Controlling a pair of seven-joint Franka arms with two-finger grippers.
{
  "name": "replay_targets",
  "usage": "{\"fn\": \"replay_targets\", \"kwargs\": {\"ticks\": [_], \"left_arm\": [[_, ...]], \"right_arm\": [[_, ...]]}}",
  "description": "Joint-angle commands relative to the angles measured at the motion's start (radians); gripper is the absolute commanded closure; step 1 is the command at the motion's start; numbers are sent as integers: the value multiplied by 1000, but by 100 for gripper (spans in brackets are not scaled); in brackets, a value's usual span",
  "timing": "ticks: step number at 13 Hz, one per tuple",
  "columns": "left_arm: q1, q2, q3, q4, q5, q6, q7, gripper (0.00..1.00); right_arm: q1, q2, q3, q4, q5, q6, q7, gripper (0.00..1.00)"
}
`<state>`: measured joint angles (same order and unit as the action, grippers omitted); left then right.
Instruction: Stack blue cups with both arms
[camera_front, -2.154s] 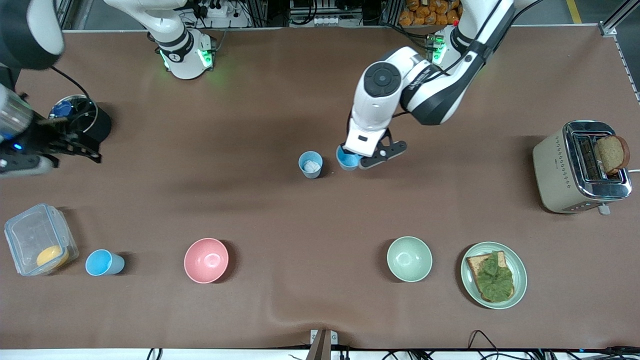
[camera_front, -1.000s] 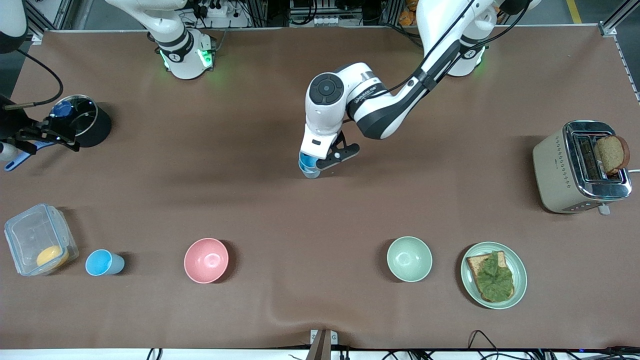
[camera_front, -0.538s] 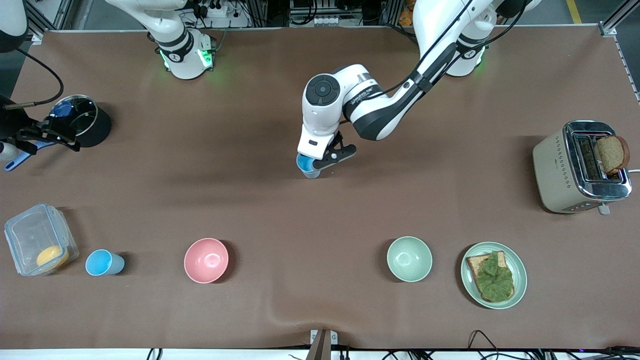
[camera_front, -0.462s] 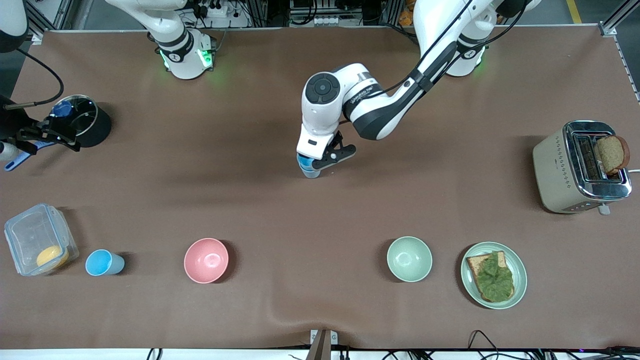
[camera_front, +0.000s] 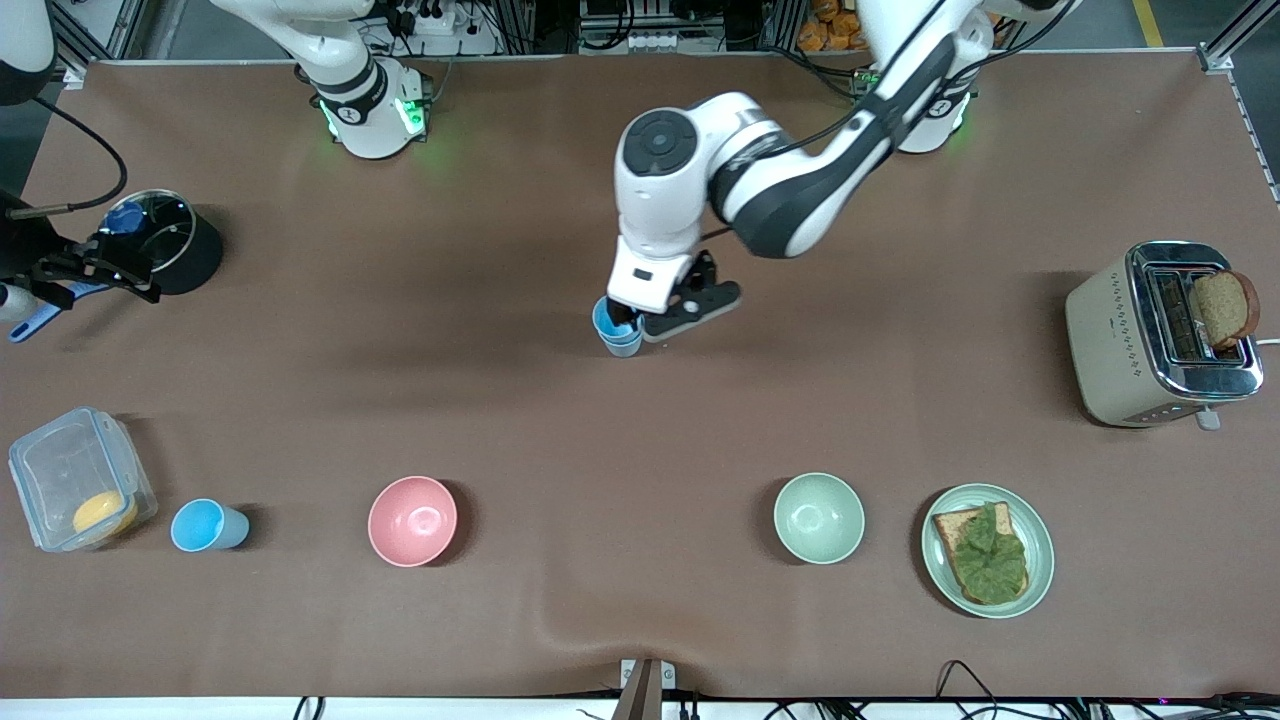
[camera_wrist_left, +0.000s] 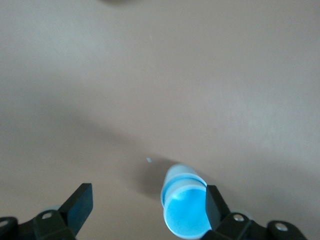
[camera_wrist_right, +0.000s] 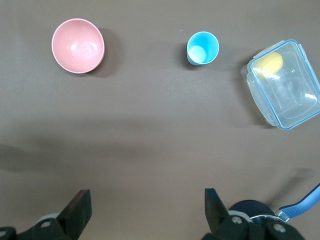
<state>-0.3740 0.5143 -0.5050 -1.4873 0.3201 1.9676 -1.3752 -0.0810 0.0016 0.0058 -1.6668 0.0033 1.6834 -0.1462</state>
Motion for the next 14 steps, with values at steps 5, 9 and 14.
{"fn": "replay_targets", "kwargs": {"ticks": [5, 9, 14], "left_arm": [[228, -180, -10, -18, -45, -157, 273, 0], [366, -269, -6, -37, -108, -254, 511, 0], [319, -462, 254, -172, -258, -273, 868, 0]], "right_arm": [[-3, -9, 16, 7, 4, -14, -10, 0], [-5, -9, 13, 9, 3, -11, -12, 0], [-8, -9, 11, 7, 3, -14, -13, 0]]}}
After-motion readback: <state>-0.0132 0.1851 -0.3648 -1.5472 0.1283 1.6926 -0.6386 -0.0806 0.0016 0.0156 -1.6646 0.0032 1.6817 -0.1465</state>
